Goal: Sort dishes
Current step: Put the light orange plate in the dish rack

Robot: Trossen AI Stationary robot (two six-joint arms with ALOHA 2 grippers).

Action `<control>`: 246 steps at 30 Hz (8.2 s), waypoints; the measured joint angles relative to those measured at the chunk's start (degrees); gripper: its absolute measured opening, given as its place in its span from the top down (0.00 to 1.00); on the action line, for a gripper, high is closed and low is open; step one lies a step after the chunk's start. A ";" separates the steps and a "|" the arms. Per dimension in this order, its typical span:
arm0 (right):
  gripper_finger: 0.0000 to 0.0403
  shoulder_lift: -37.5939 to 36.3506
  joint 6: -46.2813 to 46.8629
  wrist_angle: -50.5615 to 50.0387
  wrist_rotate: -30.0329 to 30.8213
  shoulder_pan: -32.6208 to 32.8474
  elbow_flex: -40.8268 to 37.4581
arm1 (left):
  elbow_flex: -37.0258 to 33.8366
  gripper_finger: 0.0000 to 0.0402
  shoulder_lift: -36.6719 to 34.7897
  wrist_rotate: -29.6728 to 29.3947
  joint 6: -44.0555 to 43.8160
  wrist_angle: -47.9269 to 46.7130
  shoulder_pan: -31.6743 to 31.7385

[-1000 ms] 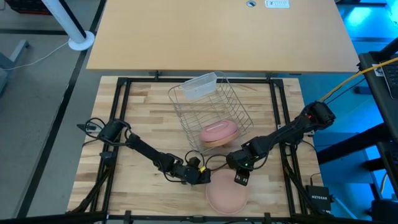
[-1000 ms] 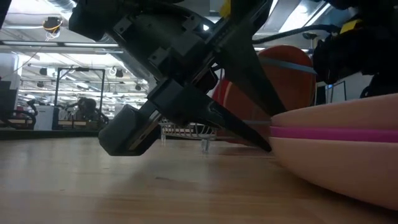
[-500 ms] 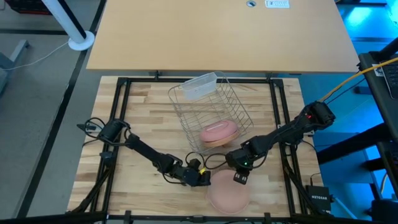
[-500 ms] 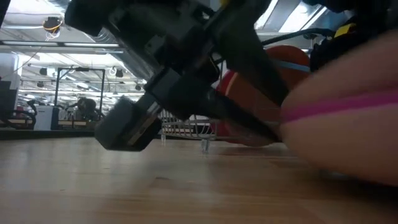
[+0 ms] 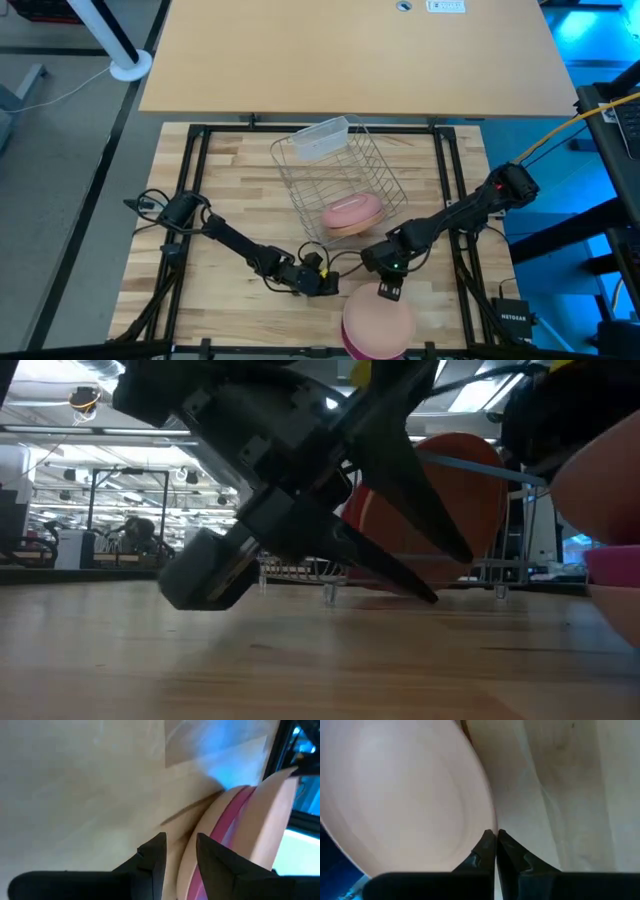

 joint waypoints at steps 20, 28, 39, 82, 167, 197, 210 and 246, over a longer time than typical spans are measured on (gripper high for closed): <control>0.99 0.00 -17.42 -22.59 9.07 0.00 14.72 | 0.07 0.76 -0.12 2.56 3.43 11.56 0.02; 0.99 0.00 -26.09 -38.11 18.81 0.00 27.55 | 0.07 0.76 -0.12 2.67 5.09 21.65 0.02; 0.99 -0.13 -31.33 -52.03 33.07 -0.05 46.33 | 0.07 0.76 -0.12 2.45 8.91 36.22 -0.28; 0.99 0.12 -58.24 -35.76 79.11 -20.41 62.75 | -4.68 0.76 -23.74 -34.75 123.66 75.81 0.54; 0.70 11.93 -63.55 -17.28 74.57 -22.93 62.77 | -14.69 1.00 -55.85 -32.47 98.17 -17.05 28.63; 0.63 13.10 -5.08 -52.67 55.65 -24.93 68.37 | -14.62 1.00 -46.30 -33.67 101.18 -18.21 29.09; 0.63 12.09 -1.94 -51.99 36.99 -32.01 64.86 | -14.62 1.00 -41.26 -37.71 107.64 -12.13 28.94; 0.63 12.48 -25.70 -51.83 24.12 -38.71 54.60 | -14.68 1.00 -33.67 -41.28 117.76 -2.83 29.53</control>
